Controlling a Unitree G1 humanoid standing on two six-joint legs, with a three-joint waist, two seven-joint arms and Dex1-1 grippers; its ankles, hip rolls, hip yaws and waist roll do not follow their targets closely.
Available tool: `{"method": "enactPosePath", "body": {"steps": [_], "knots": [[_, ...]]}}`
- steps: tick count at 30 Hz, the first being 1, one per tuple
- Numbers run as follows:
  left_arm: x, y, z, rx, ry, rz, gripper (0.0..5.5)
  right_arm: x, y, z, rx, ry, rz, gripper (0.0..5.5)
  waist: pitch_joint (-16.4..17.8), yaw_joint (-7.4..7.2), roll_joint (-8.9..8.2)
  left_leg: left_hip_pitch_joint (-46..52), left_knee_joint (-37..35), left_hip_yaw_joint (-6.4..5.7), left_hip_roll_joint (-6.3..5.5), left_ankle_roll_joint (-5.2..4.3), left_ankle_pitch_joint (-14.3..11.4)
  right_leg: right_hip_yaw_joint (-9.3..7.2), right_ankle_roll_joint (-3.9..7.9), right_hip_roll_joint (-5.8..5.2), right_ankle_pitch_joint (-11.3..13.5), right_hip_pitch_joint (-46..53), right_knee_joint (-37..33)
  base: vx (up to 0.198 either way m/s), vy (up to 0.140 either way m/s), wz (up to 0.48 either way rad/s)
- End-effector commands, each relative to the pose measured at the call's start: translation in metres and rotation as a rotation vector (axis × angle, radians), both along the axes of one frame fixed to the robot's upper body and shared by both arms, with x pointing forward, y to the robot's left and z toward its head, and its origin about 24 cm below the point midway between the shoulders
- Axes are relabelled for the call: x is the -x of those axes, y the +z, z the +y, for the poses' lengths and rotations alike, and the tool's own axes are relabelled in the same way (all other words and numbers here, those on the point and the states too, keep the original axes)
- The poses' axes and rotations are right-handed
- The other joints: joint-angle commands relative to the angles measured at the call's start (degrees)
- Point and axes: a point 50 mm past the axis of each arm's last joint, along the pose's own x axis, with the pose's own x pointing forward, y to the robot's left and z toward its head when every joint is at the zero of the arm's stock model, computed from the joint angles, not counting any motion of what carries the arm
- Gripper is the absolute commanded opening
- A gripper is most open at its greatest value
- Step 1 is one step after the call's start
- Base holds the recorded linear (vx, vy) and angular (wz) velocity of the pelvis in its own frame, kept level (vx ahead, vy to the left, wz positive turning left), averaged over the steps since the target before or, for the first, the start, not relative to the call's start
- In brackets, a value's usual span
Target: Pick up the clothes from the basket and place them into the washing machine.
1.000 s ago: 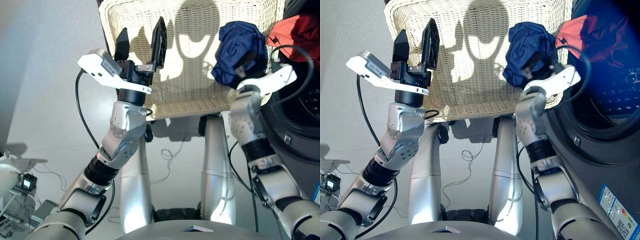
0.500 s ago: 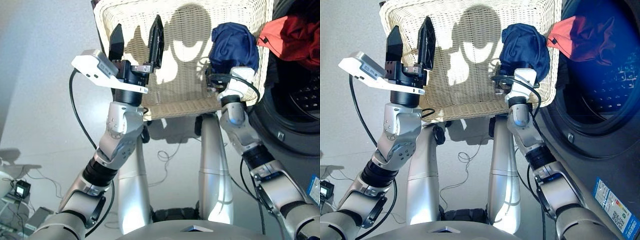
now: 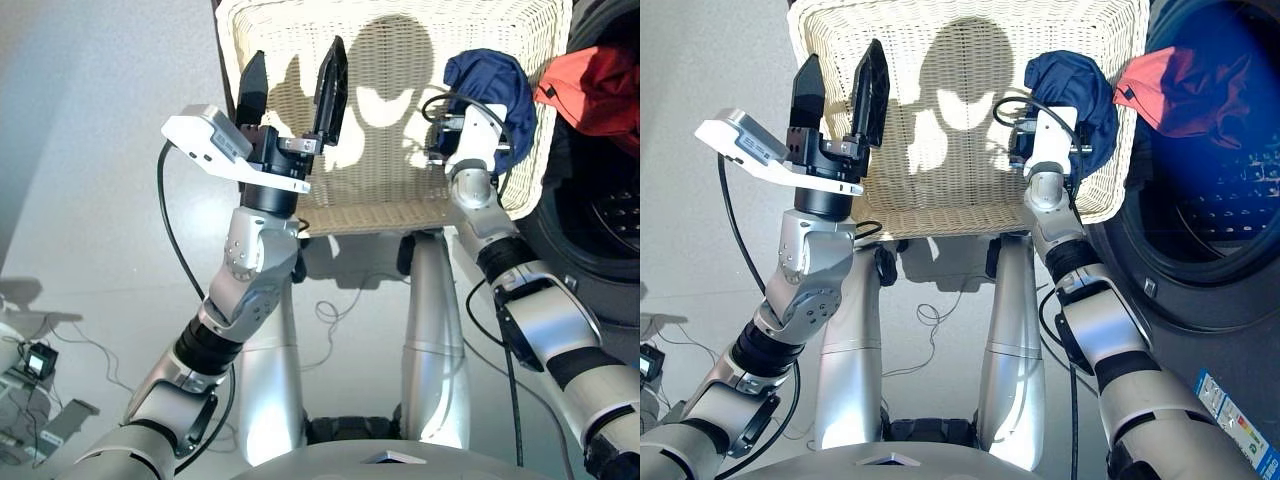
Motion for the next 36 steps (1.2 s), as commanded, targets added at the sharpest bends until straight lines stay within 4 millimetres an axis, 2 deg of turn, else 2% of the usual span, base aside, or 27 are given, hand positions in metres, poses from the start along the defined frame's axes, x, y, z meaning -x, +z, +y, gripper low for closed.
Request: {"method": "enactPosePath", "body": {"steps": [1, 9, 10, 11, 14, 20, 23, 25, 26, 28, 29, 30, 32, 33, 34, 36], "knots": [[0.024, 0.023, 0.005, 0.049, -0.035, -0.173, 5.5, -0.006, 0.016, -0.018, 0.023, -0.061, 0.013, 5.5, -0.9, 1.26, 3.2, 0.3, -1.9, 2.07, 0.98, 0.03, 1.5, -0.04, 1.89, 0.55, -2.3, 2.5, -0.4, 0.0, 0.0, 0.0], [0.022, 0.024, 0.002, 0.025, -0.033, -0.173, 5.5, -0.007, 0.024, -0.044, 0.045, -0.15, 0.058, 5.5, -0.9, 1.56, 3.74, -0.3, -1.1, 1.72, 1.14, -0.48, 1.3, -0.52, 1.73, 0.41, -2.8, 1.9, 0.7, 0.0, 0.0, 0.0], [0.022, 0.023, 0.001, 0.02, -0.035, -0.171, 5.5, -0.007, 0.024, -0.045, 0.047, -0.148, 0.064, 2.48, -0.9, 1.49, 3.76, -0.3, -1.2, 1.79, 1.15, -0.52, 1.4, -0.62, 1.71, 0.42, -2.8, 1.8, 0.7, 0.0, 0.0, 0.0], [0.022, 0.023, 0.001, 0.018, -0.033, -0.171, 5.5, -0.006, 0.022, -0.045, 0.051, -0.143, 0.071, 0.0, -0.9, 1.48, 3.7, -0.3, -1.3, 1.74, 1.15, -0.51, 1.5, -0.78, 1.68, 0.38, -2.8, 1.9, 0.6, 0.0, 0.0, 0.0], [0.021, 0.023, 0.001, 0.007, -0.027, -0.173, 5.5, -0.006, 0.022, -0.044, 0.071, -0.138, 0.069, 0.0, -0.9, 1.27, 3.46, -0.2, -1.8, 1.6, 1.1, -0.54, 1.7, -0.96, 1.66, 0.42, -2.7, 2.1, 0.1, 0.0, 0.0, 0.0], [0.021, 0.024, 0.006, 0.014, 0.004, -0.178, 5.5, -0.001, 0.017, -0.029, 0.054, -0.086, -0.021, 0.0, -0.9, 0.22, 2.39, 0.1, -2.5, 1.61, 1.11, -0.48, 1.9, -1.08, 1.78, 0.67, -2.4, 2.3, -0.6, 0.0, 0.0, 0.0], [0.02, 0.024, 0.011, 0.016, 0.031, -0.18, 5.5, 0.011, 0.016, -0.02, 0.015, -0.029, -0.112, 0.0, -0.9, -0.8, 1.46, 0.2, -3.0, 1.51, 1.08, -0.41, 2.1, -1.22, 2.0, 0.65, -2.3, 2.4, -1.1, 0.0, 0.0, 0.0], [0.021, 0.024, 0.013, 0.018, 0.047, -0.184, 5.5, 0.025, 0.014, -0.019, -0.072, -0.009, -0.191, 0.0, -0.9, -1.57, 0.43, 0.6, -3.4, 1.32, 0.96, -0.3, 2.0, -1.42, 2.2, 0.66, -2.2, 2.8, -1.4, 0.0, 0.0, 0.0], [0.021, 0.024, 0.015, 0.031, 0.059, -0.182, 5.5, 0.037, 0.008, -0.024, -0.123, -0.042, -0.241, 0.0, -0.9, -2.02, -0.16, 0.7, -3.5, 1.13, 1.01, -0.16, 1.9, -1.5, 2.33, 0.68, -2.2, 2.9, -1.6, 0.0, 0.0, 0.0], [0.021, 0.024, 0.015, 0.034, 0.064, -0.185, 5.5, 0.044, 0.004, -0.029, -0.161, -0.073, -0.264, 0.0, -0.9, -2.23, -0.41, 0.8, -3.4, 1.07, 1.03, -0.08, 1.8, -1.55, 2.4, 0.64, -2.3, 3.1, -1.6, 0.0, 0.0, 0.0], [0.021, 0.024, 0.016, 0.043, 0.074, -0.185, 5.5, 0.057, -0.002, -0.039, -0.232, -0.147, -0.312, 0.0, -0.9, -2.64, -0.69, 1.0, -3.5, 0.92, 0.98, 0.09, 1.7, -1.53, 2.46, 0.61, -2.4, 3.3, -1.5, 0.0, 0.0, 0.0], [0.021, 0.024, 0.016, 0.042, 0.073, -0.184, 5.5, 0.057, -0.003, -0.039, -0.232, -0.15, -0.31, 0.0, -0.9, -2.54, -0.7, 1.0, -3.5, 0.92, 0.98, 0.09, 1.7, -1.53, 2.46, 0.61, -2.4, 3.4, -1.5, 0.0, 0.0, 0.0], [0.021, 0.023, 0.018, 0.043, 0.089, -0.189, 5.5, 0.069, -0.008, -0.056, -0.236, -0.27, -0.343, 0.0, -0.9, -2.77, -0.86, 1.4, -3.6, 0.73, 0.87, 0.18, 1.5, -1.6, 2.5, 0.58, -2.6, 3.7, -1.4, 0.0, 0.0, 0.0], [0.022, 0.025, 0.02, 0.048, 0.098, -0.2, 5.5, 0.075, -0.008, -0.072, -0.226, -0.384, -0.364, 0.0, -0.9, -2.87, -0.92, 1.7, -3.7, 0.58, 0.89, 0.13, 1.5, -1.72, 2.56, 0.41, -2.7, 4.1, -1.4, 0.0, 0.0, 0.0], [0.022, 0.025, 0.02, 0.048, 0.097, -0.2, 5.5, 0.075, -0.008, -0.072, -0.226, -0.385, -0.364, 0.0, -0.9, -2.82, -0.9, 1.7, -3.7, 0.56, 0.89, 0.13, 1.5, -1.75, 2.56, 0.42, -2.7, 4.1, -1.4, 0.0, 0.0, 0.0], [0.024, 0.026, 0.021, 0.05, 0.101, -0.214, 5.5, 0.078, -0.007, -0.091, -0.206, -0.502, -0.372, 0.0, -0.9, -2.65, -0.88, 2.0, -3.8, 0.37, 0.81, 0.09, 1.4, -1.85, 2.57, 0.35, -2.8, 4.6, -1.7, 0.0, 0.0, 0.0]]}}
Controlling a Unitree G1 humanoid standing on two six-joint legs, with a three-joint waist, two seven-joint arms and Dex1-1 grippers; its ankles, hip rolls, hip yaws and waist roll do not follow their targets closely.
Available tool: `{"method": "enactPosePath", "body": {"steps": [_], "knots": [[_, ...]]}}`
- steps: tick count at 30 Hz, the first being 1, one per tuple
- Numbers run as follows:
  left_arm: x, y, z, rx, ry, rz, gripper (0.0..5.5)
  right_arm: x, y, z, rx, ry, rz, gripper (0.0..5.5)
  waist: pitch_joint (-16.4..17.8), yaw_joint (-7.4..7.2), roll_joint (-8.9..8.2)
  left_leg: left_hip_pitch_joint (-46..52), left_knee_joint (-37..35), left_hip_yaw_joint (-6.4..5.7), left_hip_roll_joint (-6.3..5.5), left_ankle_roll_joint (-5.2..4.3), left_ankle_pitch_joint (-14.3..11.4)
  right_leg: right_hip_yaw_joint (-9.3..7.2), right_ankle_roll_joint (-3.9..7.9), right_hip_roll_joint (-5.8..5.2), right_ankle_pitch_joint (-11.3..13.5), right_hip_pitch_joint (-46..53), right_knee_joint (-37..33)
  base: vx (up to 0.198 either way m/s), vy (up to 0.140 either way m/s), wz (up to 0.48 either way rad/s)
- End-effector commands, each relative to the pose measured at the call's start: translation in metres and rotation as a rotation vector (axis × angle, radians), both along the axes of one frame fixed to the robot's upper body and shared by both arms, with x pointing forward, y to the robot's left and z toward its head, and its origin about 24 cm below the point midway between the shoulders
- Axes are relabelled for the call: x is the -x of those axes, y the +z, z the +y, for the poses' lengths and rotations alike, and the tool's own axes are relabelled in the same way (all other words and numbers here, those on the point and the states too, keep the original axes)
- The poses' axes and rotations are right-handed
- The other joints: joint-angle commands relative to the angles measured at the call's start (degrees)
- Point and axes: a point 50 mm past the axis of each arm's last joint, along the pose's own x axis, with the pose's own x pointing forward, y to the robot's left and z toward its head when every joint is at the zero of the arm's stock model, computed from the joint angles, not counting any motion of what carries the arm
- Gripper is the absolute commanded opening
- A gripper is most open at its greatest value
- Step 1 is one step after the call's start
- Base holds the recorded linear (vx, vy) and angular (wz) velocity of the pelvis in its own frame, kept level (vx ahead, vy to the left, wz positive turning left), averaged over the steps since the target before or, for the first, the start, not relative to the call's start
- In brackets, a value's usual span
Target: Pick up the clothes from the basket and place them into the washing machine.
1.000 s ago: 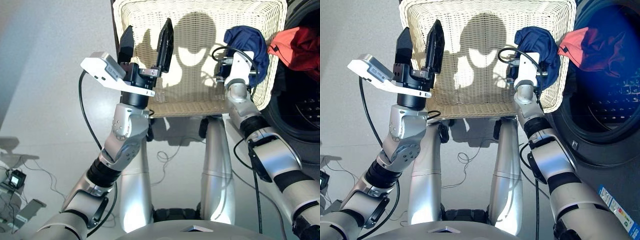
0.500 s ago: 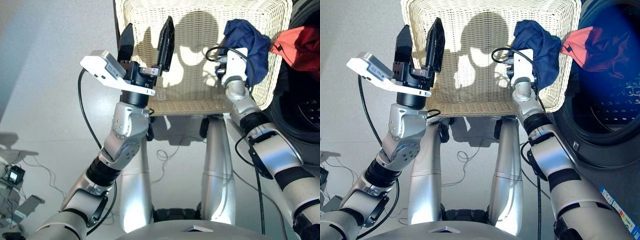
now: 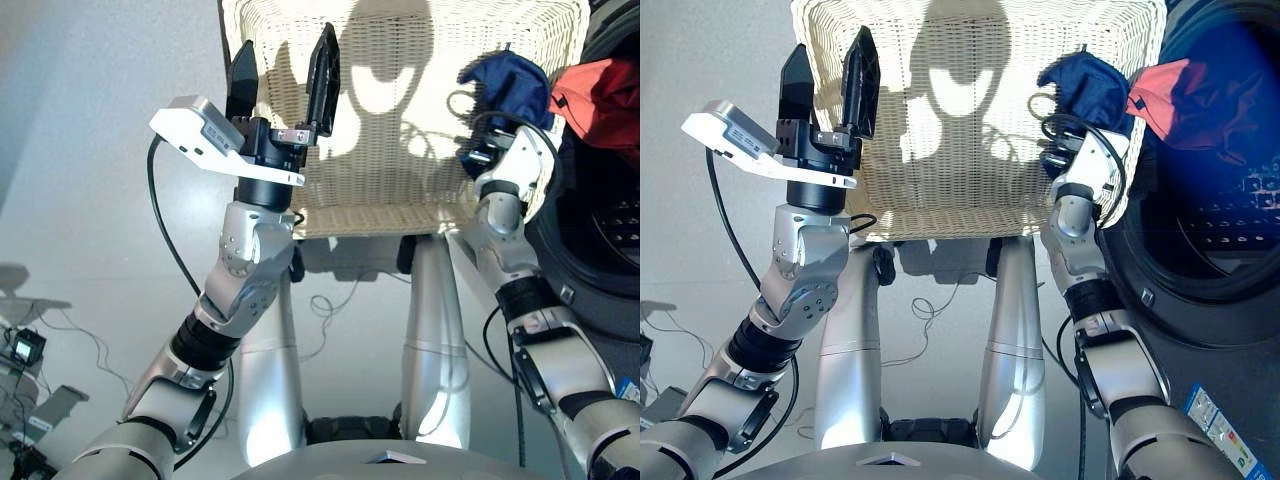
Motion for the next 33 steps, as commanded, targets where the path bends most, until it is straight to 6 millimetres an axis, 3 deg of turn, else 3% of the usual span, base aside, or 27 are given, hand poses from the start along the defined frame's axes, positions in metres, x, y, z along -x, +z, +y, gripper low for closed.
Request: {"method": "enactPosePath", "body": {"steps": [1, 9, 18, 26, 32, 33], "knots": [[0.026, 0.02, 0.013, 0.035, 0.042, -0.195, 5.5, 0.016, 0.015, -0.039, 0.013, -0.243, -0.099, 0.0, -0.9, -0.45, -0.53, 1.7, -1.8, 0.76, 0.86, 0.21, 0.7, -0.43, 2.25, 1.21, -1.4, 3.7, -1.6, 0.0, 0.0, 0.0], [0.028, 0.023, 0.009, 0.027, 0.001, -0.215, 5.5, 0.009, 0.055, -0.102, 0.075, -0.462, -0.027, 0.0, -0.9, 1.0, -0.09, 1.9, -1.4, 0.35, 0.82, -0.03, 0.5, -0.44, 2.33, 0.89, -1.4, 3.9, -1.1, 0.0, 0.0, 0.0], [0.027, 0.023, 0.006, 0.008, -0.021, -0.209, 5.5, 0.017, 0.085, -0.146, 0.035, -0.514, 0.019, 0.0, -0.9, 1.85, 0.24, 1.8, -1.6, 0.2, 0.71, -0.44, 0.8, -0.63, 2.31, 0.42, -1.4, 3.9, -0.9, 0.0, 0.0, 0.0], [0.027, 0.024, 0.007, 0.017, -0.021, -0.205, 5.5, 0.027, 0.097, -0.165, -0.051, -0.569, -0.011, 0.0, -0.9, 1.96, 0.49, 1.6, -1.5, 0.37, 0.64, -0.64, 0.7, -0.73, 2.24, 0.4, -1.4, 3.7, -0.8, 0.0, 0.0, 0.0], [0.027, 0.025, 0.007, 0.019, -0.019, -0.202, 5.5, 0.026, 0.099, -0.163, -0.046, -0.565, -0.018, 0.0, -0.9, 1.92, 0.78, 1.7, -1.5, 0.47, 0.55, -0.58, 0.7, -0.65, 2.3, 0.3, -1.3, 3.7, -0.9, 0.0, 0.0, 0.0], [0.027, 0.025, 0.008, 0.018, -0.018, -0.203, 5.5, 0.026, 0.099, -0.163, -0.051, -0.564, -0.019, 1.77, -0.9, 1.87, 0.8, 1.8, -1.7, 0.5, 0.54, -0.57, 0.7, -0.63, 2.31, 0.34, -1.3, 3.7, -1.0, 0.0, 0.0, 0.0]]}}
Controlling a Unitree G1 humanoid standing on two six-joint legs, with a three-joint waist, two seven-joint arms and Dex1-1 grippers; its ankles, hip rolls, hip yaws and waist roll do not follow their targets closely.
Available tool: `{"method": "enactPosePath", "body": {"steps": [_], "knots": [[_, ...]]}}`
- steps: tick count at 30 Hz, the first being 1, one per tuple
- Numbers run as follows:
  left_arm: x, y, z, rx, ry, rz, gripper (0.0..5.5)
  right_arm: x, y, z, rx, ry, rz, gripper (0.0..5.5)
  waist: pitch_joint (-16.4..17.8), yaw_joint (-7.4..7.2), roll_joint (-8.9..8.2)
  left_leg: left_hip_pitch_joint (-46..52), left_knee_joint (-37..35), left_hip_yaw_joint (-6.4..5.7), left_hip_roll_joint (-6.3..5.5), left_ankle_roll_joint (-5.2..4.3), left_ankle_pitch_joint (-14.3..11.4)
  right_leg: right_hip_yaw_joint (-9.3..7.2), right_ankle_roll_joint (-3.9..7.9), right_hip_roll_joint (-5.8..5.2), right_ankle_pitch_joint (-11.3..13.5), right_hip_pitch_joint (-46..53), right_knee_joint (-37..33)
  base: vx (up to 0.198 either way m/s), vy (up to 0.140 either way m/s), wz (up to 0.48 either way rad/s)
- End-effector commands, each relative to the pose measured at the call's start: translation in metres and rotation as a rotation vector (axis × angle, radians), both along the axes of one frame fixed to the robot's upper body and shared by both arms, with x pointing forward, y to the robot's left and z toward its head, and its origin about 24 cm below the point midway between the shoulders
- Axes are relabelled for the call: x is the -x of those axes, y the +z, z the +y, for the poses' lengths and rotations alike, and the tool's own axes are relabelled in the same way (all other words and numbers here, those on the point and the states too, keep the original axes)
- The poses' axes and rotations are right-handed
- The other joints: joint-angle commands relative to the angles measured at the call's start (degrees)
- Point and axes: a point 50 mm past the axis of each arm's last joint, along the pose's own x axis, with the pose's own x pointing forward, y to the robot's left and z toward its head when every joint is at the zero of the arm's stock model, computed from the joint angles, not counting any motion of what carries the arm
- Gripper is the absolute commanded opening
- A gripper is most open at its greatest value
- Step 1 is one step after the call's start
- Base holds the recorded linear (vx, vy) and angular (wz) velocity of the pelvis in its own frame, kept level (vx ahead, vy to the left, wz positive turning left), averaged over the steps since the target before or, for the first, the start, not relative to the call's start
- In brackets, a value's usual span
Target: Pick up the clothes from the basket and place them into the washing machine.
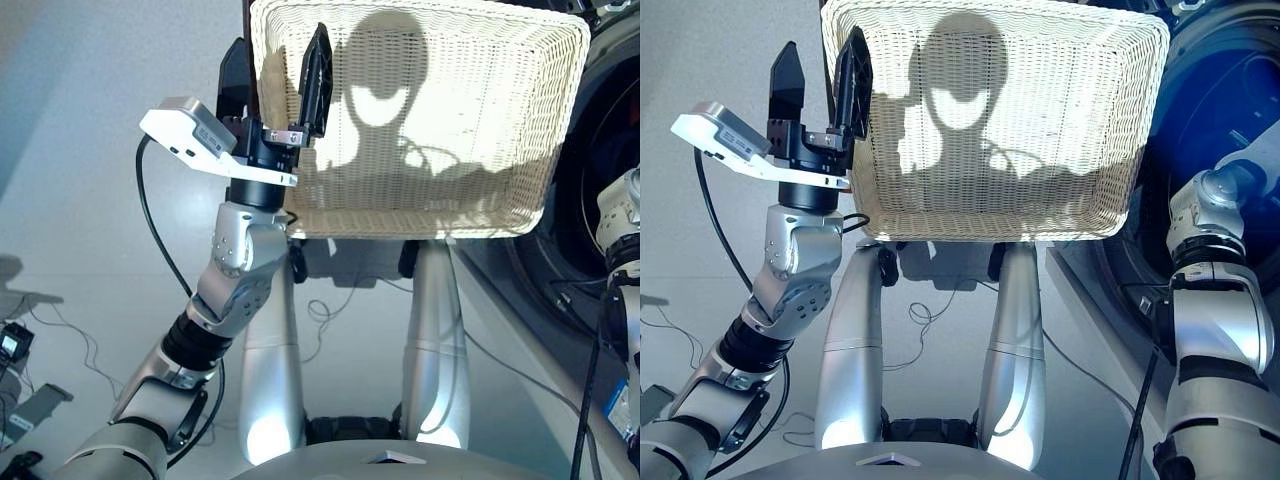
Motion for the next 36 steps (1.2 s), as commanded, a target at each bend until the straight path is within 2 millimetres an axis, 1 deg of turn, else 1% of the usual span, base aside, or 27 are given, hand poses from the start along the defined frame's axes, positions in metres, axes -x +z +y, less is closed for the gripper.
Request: {"method": "enactPosePath", "body": {"steps": [1, 10, 12, 15, 19, 21, 22, 24, 25, 26, 28, 32, 34, 35, 36], "knots": [[0.025, 0.022, 0.006, 0.059, -0.023, -0.168, 5.5, 0.019, 0.027, -0.024, 0.055, -0.09, -0.063, 5.5, -0.9, -0.32, 1.27, 2.0, -1.7, 1.22, 0.94, -0.49, 0.5, 0.08, 2.18, 0.87, -1.2, 3.3, -1.1, 0.0, 0.0, 0.0], [0.023, 0.022, 0.005, 0.071, -0.022, -0.16, 5.5, 0.011, 0.01, -0.011, 0.01, -0.032, -0.082, 5.5, -0.9, -0.64, 1.25, 2.0, -1.9, 1.21, 0.91, -0.31, 0.6, 0.17, 2.06, 1.05, -1.1, 3.2, -1.3, 0.0, 0.0, 0.0], [0.023, 0.022, 0.006, 0.074, -0.015, -0.159, 5.5, 0.009, 0.008, -0.007, 0.012, -0.017, -0.092, 5.5, -0.9, -0.66, 1.16, 2.1, -2.1, 1.2, 0.84, -0.3, 0.7, 0.23, 2.06, 1.08, -1.0, 3.3, -1.4, 0.0, 0.0, 0.0], [0.022, 0.021, 0.006, 0.077, -0.013, -0.152, 5.5, 0.003, 0.002, 0.007, 0.014, 0.029, -0.115, 5.5, -0.9, -0.89, 1.16, 2.4, -2.5, 1.3, 0.72, -0.28, 0.9, 0.15, 2.05, 1.06, -1.0, 3.7, -1.6, 0.0, 0.0, 0.0], [0.02, 0.02, 0.007, 0.081, -0.007, -0.142, 5.5, -0.007, -0.003, 0.038, 0.037, 0.132, -0.178, 5.5, -0.9, -1.18, 0.83, 2.8, -3.2, 1.41, 0.69, -0.16, 1.3, 0.15, 1.98, 1.24, -0.9, 4.1, -2.3, 0.0, 0.0, 0.0], [0.019, 0.02, 0.009, 0.088, 0.001, -0.137, 5.5, -0.012, -0.007, 0.062, 0.037, 0.208, -0.233, 5.5, -0.9, -1.37, 0.88, 3.0, -3.5, 1.51, 0.65, -0.07, 1.4, 0.43, 1.95, 1.42, -0.8, 4.1, -2.5, 0.0, 0.0, 0.0], [0.018, 0.019, 0.01, 0.09, 0.004, -0.136, 5.5, -0.012, -0.008, 0.069, 0.03, 0.224, -0.253, 5.5, -0.9, -1.43, 0.79, 3.2, -3.7, 1.54, 0.6, -0.02, 1.5, 0.52, 1.95, 1.39, -0.8, 4.3, -2.5, 0.0, 0.0, 0.0], [0.018, 0.018, 0.012, 0.1, 0.014, -0.13, 5.5, -0.014, -0.012, 0.095, 0.064, 0.321, -0.281, 5.5, -0.9, -1.58, 0.79, 3.4, -3.9, 1.71, 0.37, 0.14, 1.7, 0.6, 1.92, 1.39, -0.6, 4.5, -2.8, 0.0, 0.0, 0.0], [0.017, 0.018, 0.012, 0.1, 0.018, -0.127, 5.5, -0.013, -0.014, 0.103, 0.074, 0.354, -0.291, 5.5, -0.9, -1.7, 0.85, 3.4, -4.0, 1.7, 0.36, 0.21, 1.8, 0.62, 1.95, 1.41, -0.5, 4.6, -2.9, 0.0, 0.0, 0.0], [0.017, 0.016, 0.013, 0.094, 0.032, -0.125, 5.5, -0.013, -0.016, 0.116, 0.095, 0.402, -0.301, 5.5, -0.9, -1.72, 0.9, 3.6, -4.3, 1.73, 0.35, 0.3, 1.8, 0.74, 1.97, 1.44, -0.4, 4.6, -3.0, 0.0, 0.0, 0.0], [0.016, 0.014, 0.014, 0.083, 0.057, -0.123, 5.5, -0.009, -0.021, 0.134, 0.144, 0.475, -0.295, 5.5, -0.9, -1.96, 0.93, 3.9, -4.7, 1.99, 0.24, 0.45, 2.1, 0.79, 1.98, 1.34, -0.2, 4.7, -3.2, 0.0, 0.0, 0.0], [0.017, 0.012, 0.019, 0.071, 0.109, -0.131, 5.5, -0.001, -0.023, 0.167, 0.271, 0.636, -0.303, 5.5, -0.9, -2.19, 1.16, 4.5, -6.2, 2.34, -0.01, 0.49, 2.8, 0.74, 2.19, 1.21, 0.7, 5.5, -4.9, 0.0, 0.0, 0.0], [0.017, 0.01, 0.019, 0.054, 0.123, -0.135, 5.5, 0.005, -0.021, 0.178, 0.308, 0.699, -0.331, 5.5, -0.9, -2.36, 1.3, 5.0, -7.2, 2.56, -0.02, 0.4, 3.4, 0.56, 2.37, 1.21, 1.2, 6.1, -6.0, 0.0, 0.0, 0.0], [0.017, 0.01, 0.02, 0.036, 0.142, -0.142, 5.5, 0.01, -0.018, 0.187, 0.343, 0.743, -0.36, 5.5, -0.9, -2.46, 1.38, 5.4, -8.0, 2.56, -0.02, 0.19, 3.8, 0.42, 2.51, 1.07, 1.6, 6.6, -6.8, 0.0, 0.0, 0.0], [0.017, 0.009, 0.021, 0.025, 0.156, -0.146, 5.5, 0.013, -0.018, 0.189, 0.354, 0.749, -0.37, 5.5, -0.9, -2.63, 1.46, 6.0, -8.7, 2.46, -0.1, 0.13, 4.1, 0.3, 2.61, 0.99, 1.8, 7.2, -7.6, 0.0, 0.0, 0.0]]}}
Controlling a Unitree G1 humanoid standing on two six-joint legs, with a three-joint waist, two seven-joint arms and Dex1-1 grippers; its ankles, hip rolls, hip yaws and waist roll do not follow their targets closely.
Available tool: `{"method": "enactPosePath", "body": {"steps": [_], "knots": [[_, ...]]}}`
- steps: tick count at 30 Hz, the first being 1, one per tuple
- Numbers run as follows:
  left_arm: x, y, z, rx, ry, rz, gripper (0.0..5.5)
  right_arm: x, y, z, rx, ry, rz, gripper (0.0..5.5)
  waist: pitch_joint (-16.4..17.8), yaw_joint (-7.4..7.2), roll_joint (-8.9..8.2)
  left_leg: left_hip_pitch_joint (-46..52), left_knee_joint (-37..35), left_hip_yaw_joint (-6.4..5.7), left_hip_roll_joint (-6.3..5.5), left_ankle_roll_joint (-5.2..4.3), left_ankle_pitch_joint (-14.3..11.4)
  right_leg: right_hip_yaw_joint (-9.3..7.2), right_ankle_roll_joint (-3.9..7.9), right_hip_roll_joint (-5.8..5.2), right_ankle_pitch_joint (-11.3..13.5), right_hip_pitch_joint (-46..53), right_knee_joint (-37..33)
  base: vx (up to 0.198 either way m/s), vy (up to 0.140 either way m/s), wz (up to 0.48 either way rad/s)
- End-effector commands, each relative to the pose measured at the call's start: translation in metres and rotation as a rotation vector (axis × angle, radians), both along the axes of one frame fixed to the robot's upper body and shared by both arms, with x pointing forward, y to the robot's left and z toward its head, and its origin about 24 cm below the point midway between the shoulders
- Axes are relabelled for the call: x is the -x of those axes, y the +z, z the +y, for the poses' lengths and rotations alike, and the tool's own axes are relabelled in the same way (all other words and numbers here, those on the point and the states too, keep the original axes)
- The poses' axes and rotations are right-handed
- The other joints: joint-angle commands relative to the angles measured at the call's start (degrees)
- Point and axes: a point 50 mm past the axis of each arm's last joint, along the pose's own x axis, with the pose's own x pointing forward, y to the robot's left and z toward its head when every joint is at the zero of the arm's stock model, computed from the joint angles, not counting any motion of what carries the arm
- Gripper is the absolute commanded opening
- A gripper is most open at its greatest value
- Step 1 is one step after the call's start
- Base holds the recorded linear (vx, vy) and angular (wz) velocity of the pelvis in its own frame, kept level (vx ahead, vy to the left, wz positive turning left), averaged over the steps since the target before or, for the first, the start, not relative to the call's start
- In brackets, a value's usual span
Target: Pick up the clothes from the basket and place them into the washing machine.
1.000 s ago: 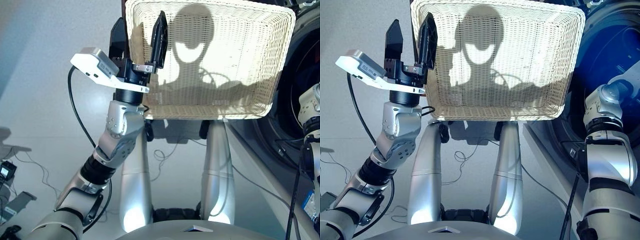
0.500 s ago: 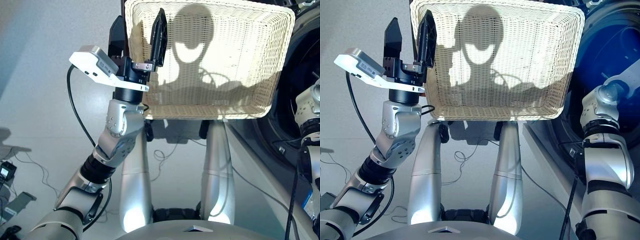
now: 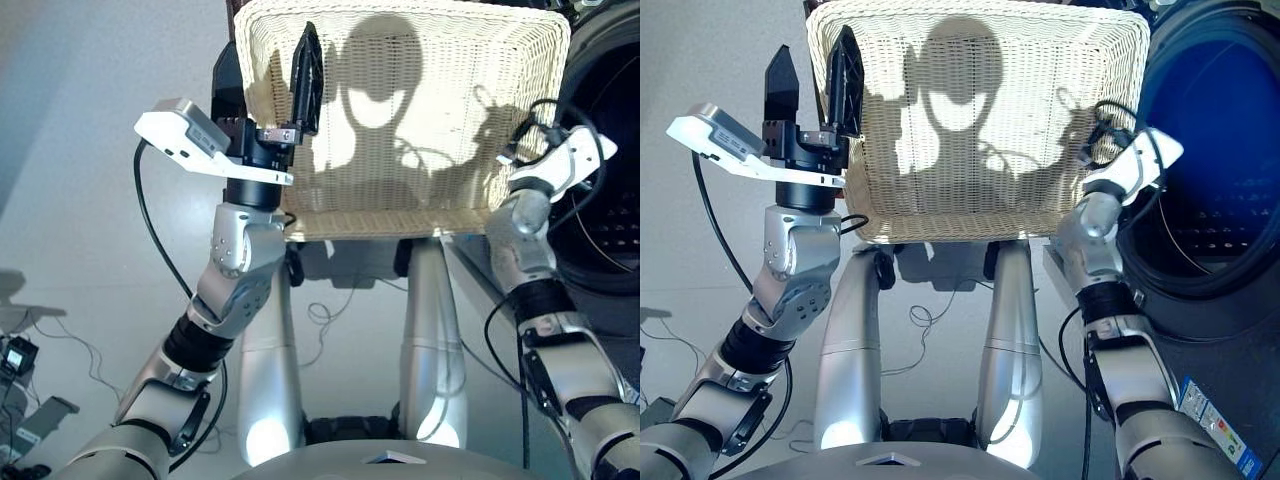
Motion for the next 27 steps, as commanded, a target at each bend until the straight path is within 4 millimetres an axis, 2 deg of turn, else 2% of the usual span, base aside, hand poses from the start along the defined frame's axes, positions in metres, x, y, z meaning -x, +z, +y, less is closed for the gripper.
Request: {"method": "enactPosePath", "body": {"steps": [1, 6, 9, 11, 15, 17, 20, 22, 24, 27], "knots": [[0.018, 0.016, 0.01, -0.003, 0.066, -0.165, 5.5, 0.02, 0.032, 0.015, 0.106, 0.091, -0.23, 5.5, -0.9, -0.42, 1.58, 2.9, -5.7, 1.47, 0.36, -0.08, 3.5, -0.43, 2.82, 1.06, 1.9, 5.5, -6.0, 0.0, 0.0, 0.0], [0.015, 0.0, 0.015, -0.05, 0.098, -0.113, 5.5, 0.041, 0.042, 0.028, 0.241, 0.146, -0.324, 5.5, -0.9, -1.04, 2.14, 9.1, -10.9, 1.99, -0.14, -0.52, 5.2, -1.08, 3.56, 0.65, 3.3, 11.4, -10.1, 0.012, 0.004, -0.004], [0.009, -0.018, 0.02, -0.073, 0.095, -0.03, 5.5, 0.051, 0.035, 0.03, 0.279, 0.199, -0.315, 5.5, -0.9, -1.39, 1.93, 14.4, -14.7, 2.18, -0.5, -0.67, 6.1, -1.66, 4.14, 0.41, 4.4, 16.6, -13.6, 0.078, 0.001, -0.045], [0.003, -0.037, 0.025, -0.095, 0.112, 0.055, 5.5, 0.056, 0.024, 0.029, 0.309, 0.234, -0.269, 5.5, -0.9, -1.47, 1.73, 18.2, -17.5, 2.25, -0.7, -0.82, 7.3, -2.42, 4.39, 0.18, 5.4, 20.6, -16.2, 0.088, -0.02, -0.077], [-0.009, -0.089, 0.036, -0.197, 0.146, 0.271, 5.5, 0.059, -0.02, 0.022, 0.301, 0.301, -0.066, 5.5, -0.9, -1.61, 1.25, 28.0, -23.7, 2.51, -1.77, -1.53, 8.8, -3.68, 5.16, -0.16, 6.9, 30.1, -21.9, 0.14, -0.012, -0.035], [-0.013, -0.127, 0.042, -0.236, 0.165, 0.429, 5.5, 0.06, -0.051, 0.02, 0.282, 0.326, 0.076, 5.5, -1.8, -1.46, 0.93, 33.0, -27.8, 2.7, -2.62, -1.59, 9.7, -4.31, 5.91, -0.37, 8.5, 35.5, -26.6, 0.185, 0.015, -0.004], [-0.015, -0.181, 0.052, -0.349, 0.221, 0.628, 5.5, 0.064, -0.095, 0.014, 0.292, 0.332, 0.274, 5.5, -3.9, -1.14, 0.77, 38.9, -32.4, 3.41, -3.38, -1.96, 11.2, -5.22, 6.79, -1.43, 11.3, 41.8, -32.6, 0.185, 0.036, 0.035], [-0.012, -0.211, 0.059, -0.424, 0.251, 0.743, 5.5, 0.069, -0.118, 0.008, 0.298, 0.325, 0.388, 5.5, -5.5, -0.79, 0.77, 42.3, -34.9, 3.49, -3.24, -1.98, 11.7, -5.4, 6.94, -1.6, 11.8, 44.9, -34.5, 0.168, 0.045, 0.03], [-0.003, -0.24, 0.069, -0.468, 0.276, 0.869, 5.5, 0.079, -0.139, 0.003, 0.288, 0.336, 0.484, 5.5, -7.1, -0.55, 0.58, 45.4, -36.7, 3.54, -2.58, -2.18, 12.3, -5.85, 7.0, -2.01, 12.0, 47.9, -35.9, 0.159, 0.033, 0.056], [0.017, -0.278, 0.081, -0.559, 0.252, 1.04, 5.5, 0.098, -0.169, -0.004, 0.285, 0.353, 0.626, 5.5, -9.6, -0.46, 0.3, 49.6, -39.2, 3.81, -2.09, -2.29, 12.7, -6.59, 7.37, -2.21, 11.6, 51.9, -37.3, 0.13, 0.037, 0.113]]}}
